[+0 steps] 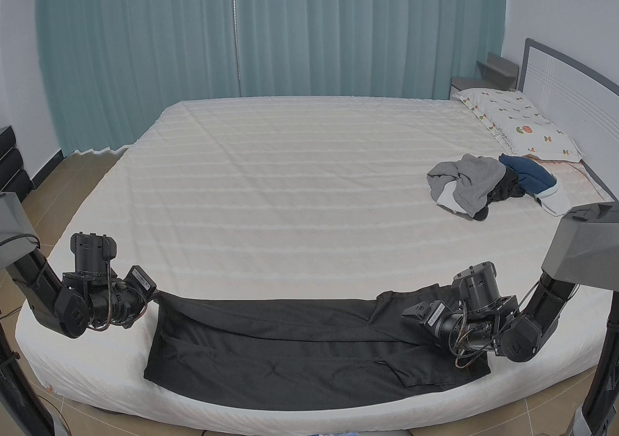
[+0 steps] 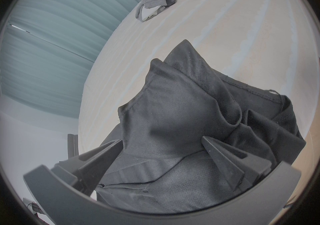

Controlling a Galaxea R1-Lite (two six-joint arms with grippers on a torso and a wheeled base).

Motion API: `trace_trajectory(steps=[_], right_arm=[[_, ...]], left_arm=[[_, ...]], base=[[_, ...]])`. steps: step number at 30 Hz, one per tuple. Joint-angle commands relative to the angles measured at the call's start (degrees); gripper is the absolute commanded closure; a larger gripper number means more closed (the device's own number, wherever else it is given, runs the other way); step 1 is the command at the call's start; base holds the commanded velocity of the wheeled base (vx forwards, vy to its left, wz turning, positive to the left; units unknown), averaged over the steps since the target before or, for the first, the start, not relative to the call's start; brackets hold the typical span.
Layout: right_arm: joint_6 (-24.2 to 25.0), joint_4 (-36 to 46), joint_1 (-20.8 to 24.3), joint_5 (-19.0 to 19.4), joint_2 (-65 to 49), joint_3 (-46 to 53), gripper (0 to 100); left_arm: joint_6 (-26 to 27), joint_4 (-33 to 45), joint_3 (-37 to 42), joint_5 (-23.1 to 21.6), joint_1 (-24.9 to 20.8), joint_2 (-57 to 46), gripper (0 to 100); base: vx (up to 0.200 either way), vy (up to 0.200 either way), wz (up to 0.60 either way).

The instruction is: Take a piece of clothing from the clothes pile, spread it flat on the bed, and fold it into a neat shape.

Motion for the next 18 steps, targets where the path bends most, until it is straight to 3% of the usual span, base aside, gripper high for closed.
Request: trace_trajectory(steps=[1, 11, 18], right_arm=[[-0.06, 0.07, 0.33, 0.02, 0.05, 0.37, 0], [0.11, -0.64, -0.38, 0.02, 2.51, -1.03, 0], [-1.12, -0.02, -3.81, -0.15, -3.56, -1.21, 0]], left_arm=[[-0.02, -0.02, -0.02, 0.02, 0.13, -0.07, 100], [-0.02, -0.02, -0.02, 0.02, 0.04, -0.07, 100], [-0.02, -0.02, -0.02, 0.02, 0.13, -0.07, 100]], base=[[0.0, 0.0, 0.0], [0.0, 0.0, 0.0], [0.0, 0.0, 0.0]])
